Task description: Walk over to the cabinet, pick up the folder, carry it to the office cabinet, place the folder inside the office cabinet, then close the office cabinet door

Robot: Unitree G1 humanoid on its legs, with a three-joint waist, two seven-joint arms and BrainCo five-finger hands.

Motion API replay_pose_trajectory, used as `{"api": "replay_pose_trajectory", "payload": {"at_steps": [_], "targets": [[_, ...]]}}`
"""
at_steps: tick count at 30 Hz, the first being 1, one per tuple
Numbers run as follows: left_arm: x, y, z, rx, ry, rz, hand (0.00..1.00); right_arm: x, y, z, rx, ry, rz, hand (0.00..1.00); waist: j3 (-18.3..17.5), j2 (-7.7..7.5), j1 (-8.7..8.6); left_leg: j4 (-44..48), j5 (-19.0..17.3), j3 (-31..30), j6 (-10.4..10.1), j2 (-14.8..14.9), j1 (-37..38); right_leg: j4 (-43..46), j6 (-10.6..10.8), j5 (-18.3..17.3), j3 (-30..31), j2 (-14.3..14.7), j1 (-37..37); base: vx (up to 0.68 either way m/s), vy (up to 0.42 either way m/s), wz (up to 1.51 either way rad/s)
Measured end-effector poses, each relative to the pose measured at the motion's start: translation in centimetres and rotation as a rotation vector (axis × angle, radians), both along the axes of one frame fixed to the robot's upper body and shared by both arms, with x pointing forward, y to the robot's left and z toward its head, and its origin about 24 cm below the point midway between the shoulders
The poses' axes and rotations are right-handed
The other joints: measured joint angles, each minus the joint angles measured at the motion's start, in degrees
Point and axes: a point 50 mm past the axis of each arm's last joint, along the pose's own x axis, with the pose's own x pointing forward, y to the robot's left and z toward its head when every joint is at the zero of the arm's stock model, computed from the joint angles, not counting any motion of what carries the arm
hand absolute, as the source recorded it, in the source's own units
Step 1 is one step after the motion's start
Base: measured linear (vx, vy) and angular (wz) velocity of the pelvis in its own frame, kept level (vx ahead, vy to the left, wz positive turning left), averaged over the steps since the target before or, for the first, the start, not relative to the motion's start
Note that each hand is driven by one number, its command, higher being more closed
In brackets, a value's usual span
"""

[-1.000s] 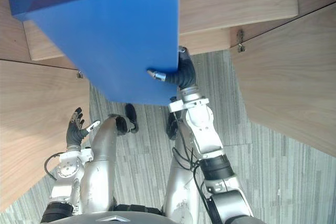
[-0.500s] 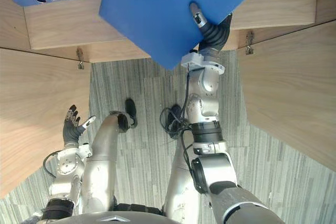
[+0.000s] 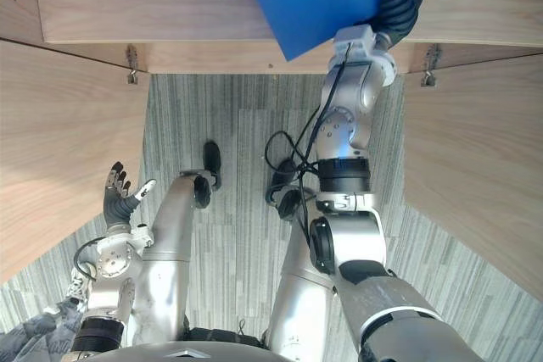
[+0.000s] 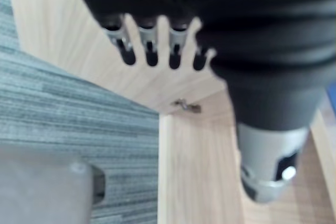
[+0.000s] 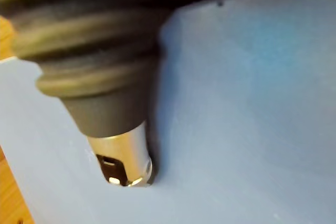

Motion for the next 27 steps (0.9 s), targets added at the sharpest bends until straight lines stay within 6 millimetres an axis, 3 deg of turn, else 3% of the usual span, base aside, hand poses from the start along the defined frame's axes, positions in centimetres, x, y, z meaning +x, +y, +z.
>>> {"api": "replay_pose_trajectory", "payload": {"at_steps": [3,9,16,21,27], "targets": [[0.0,-0.2,0.0,-0.005,-0.004,-0.001,0.0,0.0,-0.3,0.3,0.041,0.001,0.009,1.0,0.0,0.05,0.1,-0.1,0.2,-0.5,-0.4,0.0,-0.5,0.2,-0.3,-0.2,-0.4,0.0,-0.4,-0.03,-0.046,0.05],[0.1,-0.5,0.9,-0.022,-0.044,0.011,0.0,-0.4,-2.1,3.4,0.132,-0.07,-0.01,1.0,-0.1,0.04,0.07,-1.2,2.1,-1.5,-0.8,-0.5,-3.1,0.4,-1.0,0.0,-1.6,-0.4,-2.8,-0.06,-0.024,0.11],[0.1,-0.7,0.8,-0.044,-0.045,0.025,0.0,-0.5,-3.1,4.2,0.233,-0.083,-0.008,1.0,-0.1,0.04,-0.02,-2.7,3.6,-3.0,-1.7,-0.7,-3.8,0.2,-1.3,0.0,-3.1,-0.4,-3.1,-0.04,-0.024,0.09],[0.1,-0.8,0.8,-0.053,-0.045,0.035,0.0,-1.0,-3.3,5.9,0.279,-0.127,0.002,1.0,-0.2,-0.02,-0.24,-3.4,4.6,-3.4,-2.2,-0.8,-5.1,0.6,-1.5,0.1,-3.4,-0.3,-4.6,-0.04,-0.014,0.03],[0.2,-0.8,1.8,-0.066,-0.088,0.039,0.0,-1.1,-3.8,5.9,0.312,-0.126,0.009,1.0,-0.2,-0.03,0.01,-2.7,4.9,-4.5,-2.5,-0.9,-5.8,2.1,-3.0,-0.8,-4.3,-0.5,-5.0,-0.03,-0.015,0.1]]}}
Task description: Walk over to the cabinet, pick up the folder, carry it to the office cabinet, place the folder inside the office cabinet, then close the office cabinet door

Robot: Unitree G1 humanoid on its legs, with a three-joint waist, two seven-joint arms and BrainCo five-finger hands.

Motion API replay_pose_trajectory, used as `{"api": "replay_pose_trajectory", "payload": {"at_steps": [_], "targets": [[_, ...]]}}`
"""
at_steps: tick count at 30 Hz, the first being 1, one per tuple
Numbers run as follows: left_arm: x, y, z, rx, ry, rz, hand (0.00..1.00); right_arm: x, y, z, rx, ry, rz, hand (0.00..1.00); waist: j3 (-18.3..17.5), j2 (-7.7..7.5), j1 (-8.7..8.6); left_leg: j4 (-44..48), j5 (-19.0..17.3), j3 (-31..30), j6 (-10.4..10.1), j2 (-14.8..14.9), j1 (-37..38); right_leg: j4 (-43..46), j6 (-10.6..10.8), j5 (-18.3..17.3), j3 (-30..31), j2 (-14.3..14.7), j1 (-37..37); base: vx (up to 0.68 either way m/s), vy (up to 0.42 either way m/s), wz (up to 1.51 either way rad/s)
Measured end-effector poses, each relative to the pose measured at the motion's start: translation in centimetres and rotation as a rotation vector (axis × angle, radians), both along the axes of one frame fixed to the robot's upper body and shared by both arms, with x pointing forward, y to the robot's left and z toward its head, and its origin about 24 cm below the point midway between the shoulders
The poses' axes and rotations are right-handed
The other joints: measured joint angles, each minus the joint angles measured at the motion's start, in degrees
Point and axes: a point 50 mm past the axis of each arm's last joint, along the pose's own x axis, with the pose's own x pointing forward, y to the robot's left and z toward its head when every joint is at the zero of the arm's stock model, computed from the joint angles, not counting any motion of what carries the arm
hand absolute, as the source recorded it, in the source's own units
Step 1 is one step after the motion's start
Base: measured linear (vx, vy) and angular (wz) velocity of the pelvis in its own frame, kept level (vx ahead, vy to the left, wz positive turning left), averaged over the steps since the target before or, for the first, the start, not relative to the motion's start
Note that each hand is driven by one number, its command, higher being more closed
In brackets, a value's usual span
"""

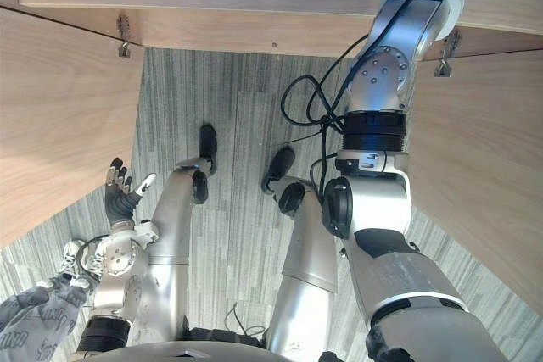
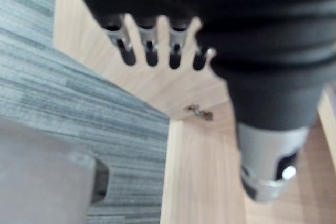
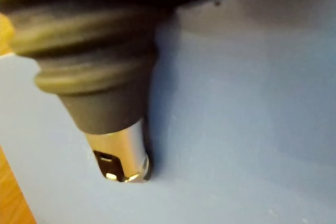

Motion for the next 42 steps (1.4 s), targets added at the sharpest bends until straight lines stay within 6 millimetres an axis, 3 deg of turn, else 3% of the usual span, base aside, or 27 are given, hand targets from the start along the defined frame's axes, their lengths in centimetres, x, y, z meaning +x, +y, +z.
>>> {"api": "replay_pose_trajectory", "payload": {"at_steps": [1,9,22,24,29,36,42], "targets": [[0.0,0.0,0.2,-0.001,-0.009,0.001,0.0,0.0,-0.1,0.0,-0.003,0.002,-0.005,0.0,-0.1,-0.03,0.18,0.9,-0.1,-0.1,0.0,0.0,-0.5,1.2,-0.2,-0.5,0.0,-0.2,-0.6,-0.04,-0.017,0.07],[-0.4,0.2,1.1,-0.005,-0.053,0.007,0.0,0.0,-0.6,1.1,0.004,-0.018,0.0,0.0,-1.3,-0.08,0.16,5.1,-0.7,-1.2,-0.2,0.3,-4.6,5.9,-0.3,-2.0,-0.1,-0.6,-4.3,-0.05,0.012,0.02],[-1.1,0.0,0.4,-0.007,-0.024,-0.001,0.0,1.0,0.3,1.3,-0.116,0.037,-0.006,0.0,-3.5,-0.12,0.07,5.1,-0.1,-1.3,-0.8,1.1,-6.0,6.2,-1.2,-1.8,-1.0,-0.6,-5.6,-0.02,0.011,0.0],[-1.1,0.0,0.4,-0.007,-0.023,0.0,0.0,1.3,0.2,1.2,-0.141,0.056,-0.011,0.0,-3.5,-0.12,-0.02,4.8,0.1,-1.4,-1.1,1.1,-5.8,5.9,-1.3,-1.8,-1.2,-0.6,-5.3,0.0,0.018,-0.01],[0.9,-0.1,1.3,0.02,-0.038,-0.028,0.0,2.8,2.4,0.5,-0.325,0.166,-0.005,0.0,-3.5,-0.15,-1.31,3.1,0.8,-1.3,-1.0,1.7,-3.8,3.6,-1.8,-0.8,-1.7,0.3,-3.1,-0.01,0.017,-0.04],[0.4,0.6,0.7,-0.011,-0.02,-0.028,0.0,4.5,2.4,-0.9,-0.473,0.339,-0.026,0.0,-4.3,-0.42,-1.67,-0.5,1.7,-0.7,-1.0,2.5,-0.4,-1.1,-1.7,1.2,-1.9,1.7,0.1,0.01,0.025,-0.07],[0.2,0.8,0.6,-0.018,-0.015,-0.029,0.0,5.1,2.7,-1.8,-0.486,0.378,0.002,0.0,-4.3,-0.42,-2.05,-1.7,1.8,-0.1,-0.7,2.8,1.3,-3.3,-1.4,2.1,-1.7,2.3,2.0,0.02,0.031,-0.06]]}}
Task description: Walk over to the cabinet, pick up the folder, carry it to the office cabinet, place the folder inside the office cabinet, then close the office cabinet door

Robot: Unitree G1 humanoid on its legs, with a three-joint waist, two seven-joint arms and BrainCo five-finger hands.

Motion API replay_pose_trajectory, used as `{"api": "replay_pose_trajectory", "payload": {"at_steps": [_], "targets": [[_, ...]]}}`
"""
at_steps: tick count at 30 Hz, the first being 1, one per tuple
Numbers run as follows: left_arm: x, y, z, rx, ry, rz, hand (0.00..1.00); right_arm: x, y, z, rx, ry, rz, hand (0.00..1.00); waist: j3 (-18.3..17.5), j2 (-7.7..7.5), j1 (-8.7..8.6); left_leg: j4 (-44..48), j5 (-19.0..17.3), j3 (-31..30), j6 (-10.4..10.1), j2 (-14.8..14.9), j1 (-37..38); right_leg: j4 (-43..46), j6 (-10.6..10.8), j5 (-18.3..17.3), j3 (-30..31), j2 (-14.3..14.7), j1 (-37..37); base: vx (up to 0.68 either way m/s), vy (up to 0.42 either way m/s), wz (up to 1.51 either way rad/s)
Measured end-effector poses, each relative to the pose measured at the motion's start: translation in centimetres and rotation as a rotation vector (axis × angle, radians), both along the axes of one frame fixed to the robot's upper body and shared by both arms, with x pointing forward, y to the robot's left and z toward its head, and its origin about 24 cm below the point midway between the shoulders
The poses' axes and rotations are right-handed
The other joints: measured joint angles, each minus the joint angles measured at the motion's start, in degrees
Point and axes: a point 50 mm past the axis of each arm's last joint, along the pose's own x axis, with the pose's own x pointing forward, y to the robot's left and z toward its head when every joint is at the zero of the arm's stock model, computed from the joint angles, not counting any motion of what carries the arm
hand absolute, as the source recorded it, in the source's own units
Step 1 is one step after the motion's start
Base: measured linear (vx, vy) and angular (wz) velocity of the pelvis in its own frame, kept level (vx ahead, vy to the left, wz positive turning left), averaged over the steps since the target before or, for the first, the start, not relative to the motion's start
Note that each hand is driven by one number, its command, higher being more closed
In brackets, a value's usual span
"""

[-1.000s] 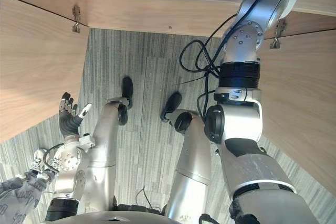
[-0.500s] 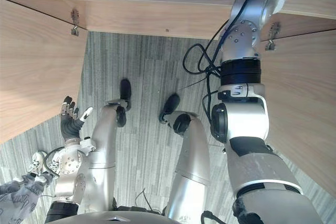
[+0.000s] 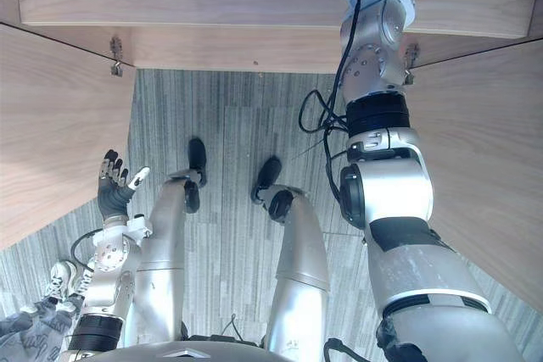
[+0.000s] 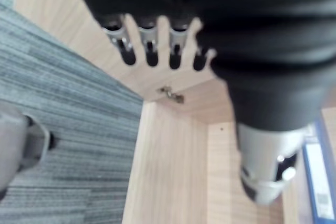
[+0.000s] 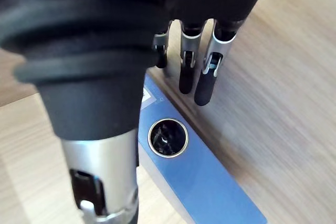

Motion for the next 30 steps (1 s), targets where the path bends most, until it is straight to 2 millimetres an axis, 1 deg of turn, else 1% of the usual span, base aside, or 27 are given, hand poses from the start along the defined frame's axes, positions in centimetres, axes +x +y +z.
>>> {"api": "replay_pose_trajectory", "payload": {"at_steps": [4,7,9,12,13,16,18,21,24,26,27,28,30], "targets": [[-0.1,0.1,-0.1,-0.006,0.009,0.0,0.0,0.3,0.3,-0.5,0.074,0.007,0.06,0.0,0.0,0.0,-0.45,-1.2,0.2,0.4,0.3,0.0,1.5,-1.4,0.1,0.6,0.1,0.2,1.4,0.01,0.015,-0.01],[-0.1,0.2,-0.2,-0.025,0.014,0.004,0.0,0.6,1.4,-1.4,0.161,0.007,0.12,0.0,0.0,0.0,-0.76,-1.8,0.2,0.5,0.3,0.2,3.1,-2.4,0.2,0.8,0.2,0.5,3.0,0.01,0.01,-0.04],[-0.1,0.3,-0.2,-0.023,0.017,0.004,0.0,0.4,2.3,-1.9,0.191,-0.011,0.166,0.0,0.0,0.0,-0.7,-2.0,0.2,0.6,0.3,0.5,4.0,-2.9,0.2,0.9,0.2,0.9,3.9,0.0,0.005,-0.06],[-0.1,0.3,-0.3,-0.022,0.021,0.003,0.0,-0.6,3.3,-1.7,0.237,-0.09,0.213,0.0,0.0,-0.01,-0.86,-2.4,0.2,0.7,0.2,0.5,4.4,-3.1,0.2,0.9,0.2,1.0,4.2,0.0,0.0,0.0],[-0.1,0.3,-0.3,-0.022,0.023,0.002,0.0,-0.8,3.3,-1.7,0.244,-0.102,0.216,0.0,0.0,-0.01,-0.81,-2.5,0.2,0.7,0.2,0.5,4.6,-3.1,0.2,0.9,0.2,1.0,4.3,0.0,0.0,0.0],[-0.1,0.3,-0.4,-0.023,0.035,0.002,0.0,-1.5,3.2,-1.9,0.345,-0.161,0.236,0.0,0.0,-0.01,-0.9,-2.8,0.3,0.8,0.1,0.6,5.8,-3.5,0.1,1.0,0.3,1.1,5.3,0.0,0.0,0.0],[-0.1,0.2,-0.4,-0.026,0.039,0.001,0.0,-2.2,2.8,-2.3,0.404,-0.21,0.228,0.0,0.0,-0.03,-0.97,-3.1,0.3,0.8,0.1,0.6,7.1,-4.1,0.1,1.1,0.3,1.4,6.7,0.0,0.0,0.0],[-0.1,0.1,-0.4,-0.033,0.039,0.003,0.0,-3.4,2.6,-2.4,0.442,-0.267,0.228,0.0,0.0,-0.08,-0.78,-3.7,-0.1,1.7,0.6,0.8,8.2,-5.2,0.8,1.1,0.4,1.6,7.7,-0.01,0.013,-0.07],[-0.1,-0.1,-0.6,-0.041,0.054,-0.001,0.0,-4.4,2.4,-3.2,0.458,-0.292,0.224,0.0,0.0,-0.15,-0.87,-3.7,-0.9,2.2,0.8,0.9,9.6,-5.5,1.3,0.8,0.8,1.6,9.1,0.0,0.028,-0.06],[-0.1,0.0,-0.6,-0.039,0.06,0.005,0.0,-4.7,2.5,-4.4,0.487,-0.289,0.221,0.0,-0.8,-1.59,-0.76,-3.8,-1.6,3.2,1.1,1.0,10.4,-5.6,1.5,0.7,1.7,1.6,9.3,0.02,0.028,-0.1],[-0.1,0.0,-0.6,-0.039,0.06,0.004,0.0,-4.8,2.6,-4.7,0.489,-0.283,0.22,0.0,-0.9,-1.89,-0.74,-3.7,-1.8,3.3,1.1,1.0,10.5,-5.6,1.6,0.6,1.8,1.6,9.4,0.06,0.035,-0.06],[0.0,-0.2,-0.6,-0.042,0.065,-0.001,0.0,-4.7,2.8,-5.7,0.501,-0.257,0.221,0.0,-1.1,-2.15,-0.99,-3.6,-2.1,3.2,1.1,1.0,11.1,-6.0,1.6,0.7,1.7,1.6,10.4,0.05,0.035,0.0],[0.2,-0.2,-0.5,-0.043,0.064,-0.002,0.0,-4.6,2.9,-6.2,0.504,-0.24,0.223,0.0,-1.1,-2.21,-0.92,-3.6,-2.4,3.2,1.1,1.0,11.5,-6.4,1.6,0.8,1.7,1.6,10.9,0.05,0.034,-0.02]]}}
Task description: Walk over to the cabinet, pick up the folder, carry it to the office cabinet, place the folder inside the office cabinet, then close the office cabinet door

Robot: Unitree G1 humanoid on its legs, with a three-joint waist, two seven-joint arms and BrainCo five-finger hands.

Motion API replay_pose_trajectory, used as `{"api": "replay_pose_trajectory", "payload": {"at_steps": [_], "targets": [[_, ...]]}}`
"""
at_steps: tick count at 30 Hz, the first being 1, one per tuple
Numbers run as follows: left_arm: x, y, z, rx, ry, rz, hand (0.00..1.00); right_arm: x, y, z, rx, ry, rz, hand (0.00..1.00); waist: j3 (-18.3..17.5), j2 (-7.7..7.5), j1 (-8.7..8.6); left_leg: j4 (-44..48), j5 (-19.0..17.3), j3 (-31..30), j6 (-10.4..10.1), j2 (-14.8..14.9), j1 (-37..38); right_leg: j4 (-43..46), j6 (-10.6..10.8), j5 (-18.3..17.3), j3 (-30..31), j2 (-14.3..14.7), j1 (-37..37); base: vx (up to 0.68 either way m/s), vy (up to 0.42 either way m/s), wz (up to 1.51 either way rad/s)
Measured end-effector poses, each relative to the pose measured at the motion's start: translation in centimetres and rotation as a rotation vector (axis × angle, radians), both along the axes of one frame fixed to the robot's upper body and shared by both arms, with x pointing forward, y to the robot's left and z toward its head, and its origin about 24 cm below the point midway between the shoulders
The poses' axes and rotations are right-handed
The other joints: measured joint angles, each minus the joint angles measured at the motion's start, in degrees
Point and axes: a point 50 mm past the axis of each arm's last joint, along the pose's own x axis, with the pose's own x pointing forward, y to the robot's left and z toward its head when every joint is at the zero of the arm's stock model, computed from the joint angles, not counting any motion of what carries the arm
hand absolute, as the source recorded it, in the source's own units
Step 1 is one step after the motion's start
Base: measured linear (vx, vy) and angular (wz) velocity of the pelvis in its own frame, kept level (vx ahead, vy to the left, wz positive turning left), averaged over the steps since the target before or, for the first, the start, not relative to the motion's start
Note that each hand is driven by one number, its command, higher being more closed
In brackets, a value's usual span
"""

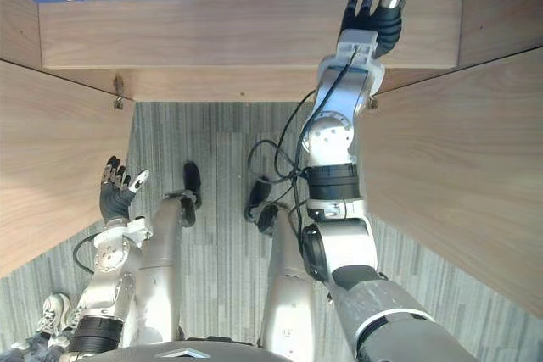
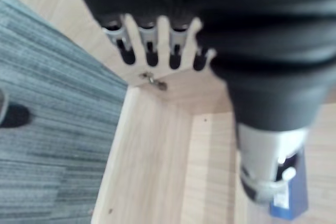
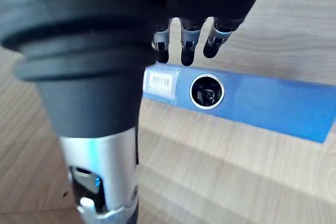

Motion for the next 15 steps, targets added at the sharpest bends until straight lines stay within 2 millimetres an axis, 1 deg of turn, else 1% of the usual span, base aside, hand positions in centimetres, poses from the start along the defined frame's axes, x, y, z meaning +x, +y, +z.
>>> {"api": "replay_pose_trajectory", "payload": {"at_steps": [2,4,7,8,10,11,15], "targets": [[0.4,0.0,0.4,0.0,-0.012,0.005,0.0,0.2,0.8,-0.2,-0.017,0.014,0.027,0.0,0.0,0.0,0.05,0.2,-0.7,0.3,0.3,0.0,0.4,-0.4,0.1,0.0,0.1,-0.1,0.5,0.05,0.04,-0.05],[0.9,0.0,0.8,-0.001,-0.024,0.006,0.0,0.3,1.1,-0.3,-0.033,0.023,0.042,0.0,0.0,0.0,0.12,0.4,-1.0,0.3,0.4,0.0,0.4,-0.5,0.1,0.0,0.1,-0.1,0.7,0.04,0.04,-0.02],[1.9,-0.2,1.9,-0.005,-0.059,0.007,0.0,0.6,2.1,-0.7,-0.035,0.047,0.083,0.0,0.0,0.0,0.07,0.9,-1.4,0.7,0.6,0.0,0.7,-0.5,0.3,-0.1,0.1,-0.3,1.1,0.01,0.018,-0.02],[2.4,-0.3,2.3,-0.015,-0.072,0.017,0.0,1.0,2.4,-1.4,-0.04,0.084,0.098,0.0,0.0,0.0,0.01,0.9,-1.7,0.9,0.8,0.0,1.2,-0.6,0.3,-0.1,0.1,-0.4,1.5,0.0,0.03,-0.03],[2.7,-0.3,2.6,-0.026,-0.078,0.031,0.0,1.5,2.7,-2.1,-0.037,0.121,0.108,0.0,0.0,0.0,-0.01,0.9,-2.0,1.2,0.9,0.0,1.6,-0.6,0.4,-0.2,0.3,-0.5,1.9,-0.02,0.023,-0.05],[2.9,-0.2,2.8,-0.023,-0.082,0.034,0.0,1.7,3.2,-2.7,-0.037,0.143,0.121,0.0,0.0,0.01,-0.25,0.9,-2.0,1.3,0.9,0.0,1.6,-0.7,0.5,-0.1,0.5,-0.4,1.8,-0.04,0.017,-0.04],[3.2,-0.1,3.0,-0.026,-0.078,0.041,0.0,2.1,3.8,-4.1,-0.069,0.207,0.142,0.0,0.0,0.01,-0.44,0.9,-2.0,1.2,0.9,0.1,1.6,-0.9,0.5,0.0,0.5,-0.2,1.8,-0.04,-0.002,-0.02]]}}
